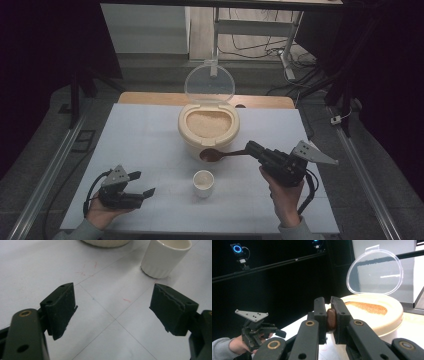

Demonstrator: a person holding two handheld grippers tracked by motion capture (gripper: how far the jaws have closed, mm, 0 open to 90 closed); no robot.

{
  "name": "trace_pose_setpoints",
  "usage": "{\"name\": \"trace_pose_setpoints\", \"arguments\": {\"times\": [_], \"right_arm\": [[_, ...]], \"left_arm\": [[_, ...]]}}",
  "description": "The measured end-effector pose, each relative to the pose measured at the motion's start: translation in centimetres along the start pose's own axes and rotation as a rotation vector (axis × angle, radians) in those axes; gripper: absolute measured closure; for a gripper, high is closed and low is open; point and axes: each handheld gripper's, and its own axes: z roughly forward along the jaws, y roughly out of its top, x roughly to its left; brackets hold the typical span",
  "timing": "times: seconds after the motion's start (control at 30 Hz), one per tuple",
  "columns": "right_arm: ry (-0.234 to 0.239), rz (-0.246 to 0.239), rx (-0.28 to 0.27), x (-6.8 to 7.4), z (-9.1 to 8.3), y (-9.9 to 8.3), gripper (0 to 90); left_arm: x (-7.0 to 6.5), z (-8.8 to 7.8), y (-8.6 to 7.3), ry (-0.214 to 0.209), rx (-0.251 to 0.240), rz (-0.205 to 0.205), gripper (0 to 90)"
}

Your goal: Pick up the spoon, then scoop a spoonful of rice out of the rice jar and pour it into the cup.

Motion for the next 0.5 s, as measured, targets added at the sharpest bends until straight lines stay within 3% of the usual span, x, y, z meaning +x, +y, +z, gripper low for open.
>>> {"name": "trace_pose_setpoints", "arguments": {"times": [0.27, 0.5], "right_arm": [[-0.025, -0.017, -0.032, -0.7, 0.5, 1.4, 82.9], [-0.089, -0.021, -0.038, -2.2, 2.3, 3.3, 82.8]], "left_arm": [[0.2, 0.2, 0.0, 0.005, 0.008, -0.008, 17.9], [0.1, 0.3, 0.0, -0.005, 0.012, -0.007, 17.1]]}}
